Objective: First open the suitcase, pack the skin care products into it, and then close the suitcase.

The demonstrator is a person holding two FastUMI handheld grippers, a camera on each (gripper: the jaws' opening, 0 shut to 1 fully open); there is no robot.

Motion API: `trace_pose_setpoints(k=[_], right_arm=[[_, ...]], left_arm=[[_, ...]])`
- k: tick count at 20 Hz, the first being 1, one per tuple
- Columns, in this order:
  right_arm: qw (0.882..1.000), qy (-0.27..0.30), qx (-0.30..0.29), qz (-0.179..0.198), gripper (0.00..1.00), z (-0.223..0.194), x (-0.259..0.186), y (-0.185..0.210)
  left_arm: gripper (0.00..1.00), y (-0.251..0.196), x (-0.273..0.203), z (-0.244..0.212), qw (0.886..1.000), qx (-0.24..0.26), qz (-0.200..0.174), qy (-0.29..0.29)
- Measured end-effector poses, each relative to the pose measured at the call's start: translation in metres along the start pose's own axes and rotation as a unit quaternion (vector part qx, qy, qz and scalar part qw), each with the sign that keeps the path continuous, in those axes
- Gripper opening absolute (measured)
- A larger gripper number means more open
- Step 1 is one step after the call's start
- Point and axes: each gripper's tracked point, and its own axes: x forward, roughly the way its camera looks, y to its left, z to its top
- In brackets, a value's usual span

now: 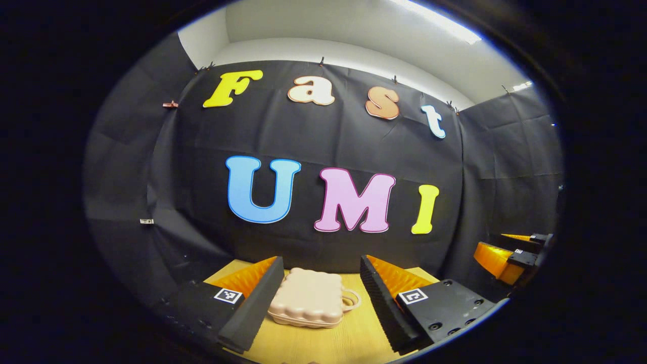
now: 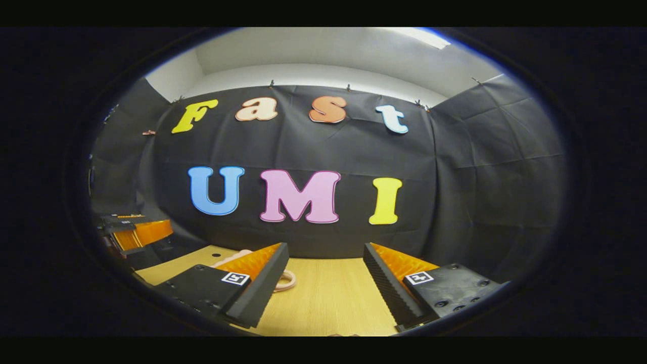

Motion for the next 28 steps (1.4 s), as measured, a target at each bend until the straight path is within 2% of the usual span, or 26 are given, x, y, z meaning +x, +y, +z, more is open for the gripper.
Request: trace_pose_setpoints(k=[7,10,11,12,16,20,28], right_arm=[[1.000,-0.017,0.004,-0.006,0.95,0.011,0.004,0.003],[1.000,-0.024,0.007,-0.013,0.95,0.014,0.003,-0.001],[1.000,-0.025,0.006,-0.014,0.95,0.015,0.002,-0.001],[1.000,-0.026,0.002,-0.016,0.95,0.014,0.002,-0.003],[0.999,-0.032,0.005,-0.032,0.95,0.020,0.005,-0.018],[0.998,-0.042,-0.011,-0.046,0.95,0.022,0.003,-0.026],[0.999,-0.037,0.001,-0.038,0.95,0.020,-0.001,-0.022]], left_arm=[[0.96,0.003,-0.003,0.014,0.999,0.032,-0.004,-0.026],[0.96,0.002,-0.002,0.012,0.999,0.027,-0.007,-0.024],[0.92,0.003,-0.002,0.014,0.999,0.023,-0.005,-0.023],[0.96,0.007,0.000,0.014,0.999,0.020,-0.001,-0.026],[0.96,0.018,0.000,0.018,0.999,0.008,0.011,-0.035],[0.96,0.021,0.002,0.016,0.999,0.030,0.013,-0.035],[0.96,0.013,-0.001,0.015,0.999,0.036,0.000,-0.031]])
